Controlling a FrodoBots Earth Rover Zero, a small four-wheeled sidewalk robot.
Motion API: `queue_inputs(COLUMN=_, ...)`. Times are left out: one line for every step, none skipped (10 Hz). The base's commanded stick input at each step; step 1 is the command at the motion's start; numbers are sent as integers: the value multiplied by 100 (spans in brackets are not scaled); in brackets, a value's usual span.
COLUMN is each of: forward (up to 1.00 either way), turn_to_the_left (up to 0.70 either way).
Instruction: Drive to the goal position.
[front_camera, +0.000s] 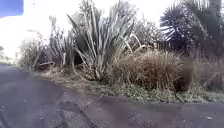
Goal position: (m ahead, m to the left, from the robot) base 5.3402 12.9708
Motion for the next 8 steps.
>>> queue_inputs(forward=0, turn_to_the_left=85)
queue_inputs(forward=0, turn_to_the_left=85)
queue_inputs(forward=0, turn_to_the_left=85)
queue_inputs(forward=0, turn_to_the_left=85)
queue_inputs(forward=0, turn_to_the_left=85)
queue_inputs(forward=0, turn_to_the_left=85)
queue_inputs(forward=0, turn_to_the_left=85)
queue_inputs(forward=0, turn_to_the_left=85)
